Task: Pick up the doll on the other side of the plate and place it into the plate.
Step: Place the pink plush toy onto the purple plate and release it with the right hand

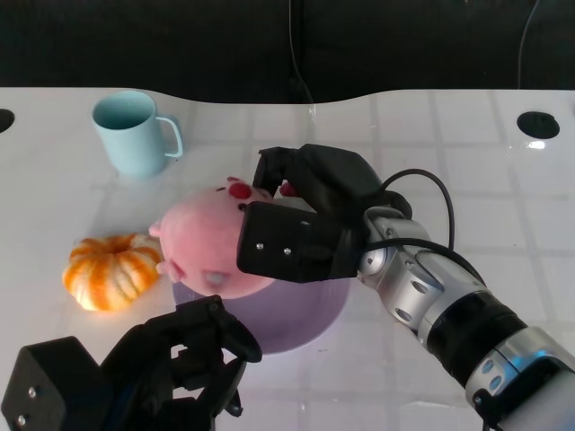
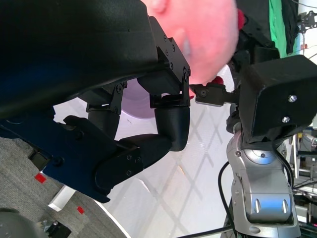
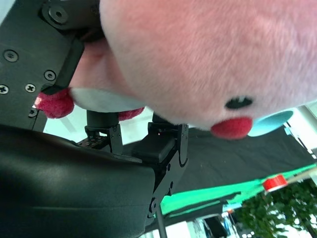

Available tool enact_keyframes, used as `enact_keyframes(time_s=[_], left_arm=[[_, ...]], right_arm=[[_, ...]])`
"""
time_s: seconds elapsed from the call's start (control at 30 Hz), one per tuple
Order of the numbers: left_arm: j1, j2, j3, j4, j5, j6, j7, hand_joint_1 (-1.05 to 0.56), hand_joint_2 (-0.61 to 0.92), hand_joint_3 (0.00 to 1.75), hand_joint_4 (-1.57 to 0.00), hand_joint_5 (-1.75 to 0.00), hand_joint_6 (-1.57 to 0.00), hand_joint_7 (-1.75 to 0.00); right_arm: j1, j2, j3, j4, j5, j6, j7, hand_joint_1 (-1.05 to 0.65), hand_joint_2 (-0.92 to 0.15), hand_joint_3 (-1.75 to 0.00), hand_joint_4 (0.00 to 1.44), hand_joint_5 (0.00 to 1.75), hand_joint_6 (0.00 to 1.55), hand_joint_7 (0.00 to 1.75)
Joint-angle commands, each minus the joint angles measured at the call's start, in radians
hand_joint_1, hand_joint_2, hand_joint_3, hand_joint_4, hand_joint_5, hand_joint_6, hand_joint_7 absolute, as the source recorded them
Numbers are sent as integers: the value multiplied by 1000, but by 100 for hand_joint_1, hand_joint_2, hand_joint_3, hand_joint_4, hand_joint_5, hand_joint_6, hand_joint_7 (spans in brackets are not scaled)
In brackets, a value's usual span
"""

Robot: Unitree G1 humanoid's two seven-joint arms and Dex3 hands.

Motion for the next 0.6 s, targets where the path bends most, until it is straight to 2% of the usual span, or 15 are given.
enact_keyframes(time_s=[0.03, 0.07, 0.1, 0.13, 0.2, 0.27, 0.47, 0.6], left_arm=[[2, 5, 1, -6, 7, -11, 10, -36, 57, 106, -65, -175, -72, -139], [1, 5, 2, -5, 7, -11, 10, -36, 57, 106, -65, -175, -72, -138], [1, 6, 2, -3, 7, -13, 9, -36, 57, 106, -66, -175, -72, -138], [0, 6, 3, -2, 7, -16, 8, -36, 57, 106, -66, -175, -72, -138], [-1, 8, 4, -2, 7, -14, 8, -36, 57, 106, -66, -175, -72, -138], [-1, 9, 4, -2, 8, -13, 8, -37, 57, 106, -66, -175, -72, -138], [-1, 9, 6, -1, 5, -13, 6, -37, 57, 105, -66, -175, -72, -138], [-2, 9, 6, 3, 4, -16, 5, -37, 57, 105, -66, -175, -72, -137]], right_arm=[[-13, 6, -6, -9, 15, 25, 27, -23, -79, -19, 81, 156, 94, 54], [-11, 5, -7, -13, 17, 29, 35, -25, -84, -12, 77, 145, 90, 37], [-11, 1, -5, -19, 16, 36, 54, -28, -87, -9, 71, 131, 87, 27], [-11, -4, -2, -24, 14, 41, 68, -37, -90, -9, 57, 97, 74, 13], [-10, -21, 12, -38, -1, 47, 97, -46, -92, -12, 47, 61, 61, 4], [-8, -38, 27, -54, -15, 49, 118, -56, -92, -17, 33, 37, 47, 1], [22, -101, 44, -161, -24, 58, 207, -74, -92, -23, 13, 22, 25, 0], [69, -163, 46, -296, -27, 57, 276, -81, -92, -25, 9, 20, 20, 0]])
